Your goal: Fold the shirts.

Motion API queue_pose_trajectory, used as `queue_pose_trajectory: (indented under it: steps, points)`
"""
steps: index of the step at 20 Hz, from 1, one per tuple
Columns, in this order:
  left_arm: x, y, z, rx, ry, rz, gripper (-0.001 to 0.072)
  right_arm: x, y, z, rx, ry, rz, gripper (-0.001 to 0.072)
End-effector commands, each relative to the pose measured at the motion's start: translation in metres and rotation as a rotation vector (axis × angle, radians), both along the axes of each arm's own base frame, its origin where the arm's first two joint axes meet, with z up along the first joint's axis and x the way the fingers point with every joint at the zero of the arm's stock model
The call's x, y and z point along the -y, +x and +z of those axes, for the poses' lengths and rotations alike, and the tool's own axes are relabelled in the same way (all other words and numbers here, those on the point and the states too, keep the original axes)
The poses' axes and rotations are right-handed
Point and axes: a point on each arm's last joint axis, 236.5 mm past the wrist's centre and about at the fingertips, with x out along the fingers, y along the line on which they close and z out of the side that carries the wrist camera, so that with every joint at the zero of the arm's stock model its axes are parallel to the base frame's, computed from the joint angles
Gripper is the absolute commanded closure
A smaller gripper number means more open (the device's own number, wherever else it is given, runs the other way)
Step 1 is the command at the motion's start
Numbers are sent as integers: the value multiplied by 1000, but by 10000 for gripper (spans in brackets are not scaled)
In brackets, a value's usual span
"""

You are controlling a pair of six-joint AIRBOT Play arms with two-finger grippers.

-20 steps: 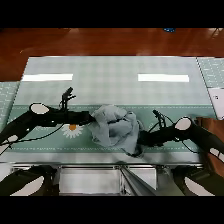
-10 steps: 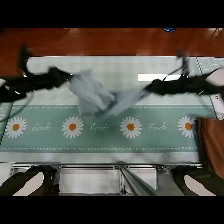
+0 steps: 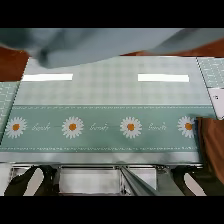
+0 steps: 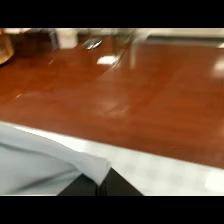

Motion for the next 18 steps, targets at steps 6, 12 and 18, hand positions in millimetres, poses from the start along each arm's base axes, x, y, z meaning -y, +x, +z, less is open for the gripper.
queue_pose_trajectory:
  steps: [6,12,18]
  points:
    - [43,-99,-12,-43,230,27,686,35,-106,-3,-27,-94,-156,694]
    - [13,-86,-158,-440,84,105,686,37,-115,-88,-285,-83,-161,694]
    - [16,-78,-368,-953,-95,-11,686,41,-79,-189,-520,-72,-175,694]
